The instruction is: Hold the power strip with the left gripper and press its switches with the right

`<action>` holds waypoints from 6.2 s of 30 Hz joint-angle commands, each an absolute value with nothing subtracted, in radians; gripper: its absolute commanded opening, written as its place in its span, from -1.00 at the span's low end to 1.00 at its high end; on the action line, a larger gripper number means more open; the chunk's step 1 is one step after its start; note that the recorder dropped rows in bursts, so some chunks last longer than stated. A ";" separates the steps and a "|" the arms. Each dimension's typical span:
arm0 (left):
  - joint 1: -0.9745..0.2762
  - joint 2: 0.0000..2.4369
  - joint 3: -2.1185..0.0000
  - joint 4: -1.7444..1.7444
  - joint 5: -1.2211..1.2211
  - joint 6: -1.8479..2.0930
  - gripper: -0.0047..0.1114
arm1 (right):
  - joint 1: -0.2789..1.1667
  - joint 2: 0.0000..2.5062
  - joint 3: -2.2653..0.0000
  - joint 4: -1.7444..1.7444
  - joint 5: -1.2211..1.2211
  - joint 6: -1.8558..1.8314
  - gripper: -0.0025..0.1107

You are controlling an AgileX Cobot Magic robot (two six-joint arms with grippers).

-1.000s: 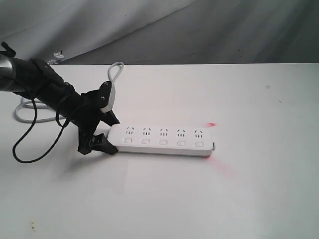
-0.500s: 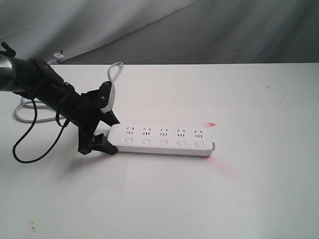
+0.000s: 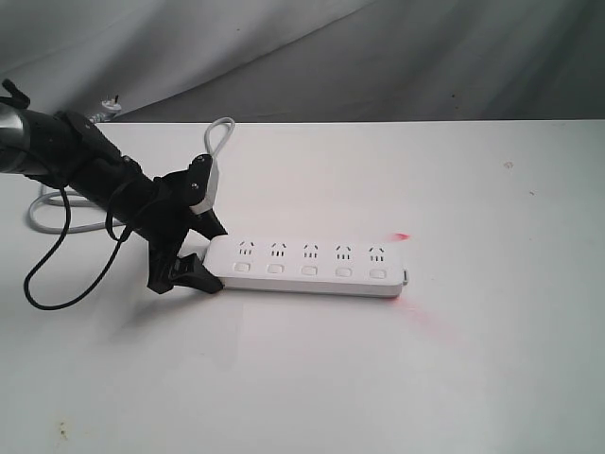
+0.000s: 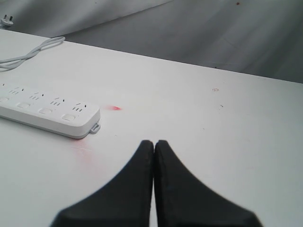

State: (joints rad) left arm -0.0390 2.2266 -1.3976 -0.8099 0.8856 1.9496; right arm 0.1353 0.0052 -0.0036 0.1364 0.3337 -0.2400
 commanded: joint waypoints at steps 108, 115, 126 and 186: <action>-0.148 0.382 -0.487 -0.554 0.205 0.728 -0.91 | 0.129 0.000 0.000 0.141 0.334 -0.234 -0.96; -0.148 0.281 -0.258 -0.301 0.121 0.369 -0.91 | 0.129 0.000 0.000 0.141 0.334 -0.234 -0.96; -0.148 0.111 -0.023 -0.301 0.086 0.290 -0.91 | 0.129 0.000 0.000 0.141 0.334 -0.234 -0.96; -0.148 0.088 0.000 -0.296 0.288 0.267 -0.91 | 0.129 0.000 0.000 0.141 0.334 -0.234 -0.96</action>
